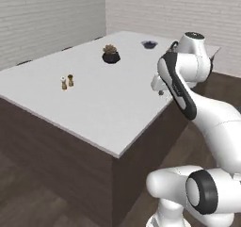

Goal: Navigate to the shelves.

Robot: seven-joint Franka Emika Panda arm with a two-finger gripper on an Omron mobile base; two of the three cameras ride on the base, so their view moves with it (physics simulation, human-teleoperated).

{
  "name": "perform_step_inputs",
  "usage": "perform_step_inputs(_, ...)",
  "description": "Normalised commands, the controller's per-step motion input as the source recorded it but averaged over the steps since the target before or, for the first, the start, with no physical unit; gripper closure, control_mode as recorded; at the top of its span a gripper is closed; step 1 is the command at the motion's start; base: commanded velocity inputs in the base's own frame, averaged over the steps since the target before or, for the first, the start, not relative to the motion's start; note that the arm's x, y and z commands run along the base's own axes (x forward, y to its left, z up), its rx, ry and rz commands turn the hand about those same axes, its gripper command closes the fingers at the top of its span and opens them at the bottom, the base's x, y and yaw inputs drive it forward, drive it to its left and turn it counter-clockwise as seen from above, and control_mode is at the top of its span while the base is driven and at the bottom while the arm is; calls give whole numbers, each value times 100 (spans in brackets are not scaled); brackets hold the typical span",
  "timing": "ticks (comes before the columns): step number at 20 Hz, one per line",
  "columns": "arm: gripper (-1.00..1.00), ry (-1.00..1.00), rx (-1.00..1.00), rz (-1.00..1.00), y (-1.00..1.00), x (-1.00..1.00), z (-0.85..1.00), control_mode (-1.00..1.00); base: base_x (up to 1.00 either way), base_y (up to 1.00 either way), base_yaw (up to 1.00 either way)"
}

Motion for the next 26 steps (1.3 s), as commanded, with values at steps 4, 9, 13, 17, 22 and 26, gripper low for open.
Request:
perform_step_inputs(4,-100,0,0,0,0,0,0,100,0,75,72)
perform_step_inputs(9,-100,0,0,0,0,0,0,100,0,88,62)
perform_step_inputs(13,-100,0,0,0,0,0,0,100,0,100,59)
perform_step_inputs(17,-100,0,0,0,0,0,0,100,0,92,58)
perform_step_inputs(22,-100,0,0,0,0,0,0,100,17,82,55)
perform_step_inputs(26,-100,0,0,0,0,0,0,100,92,19,51)
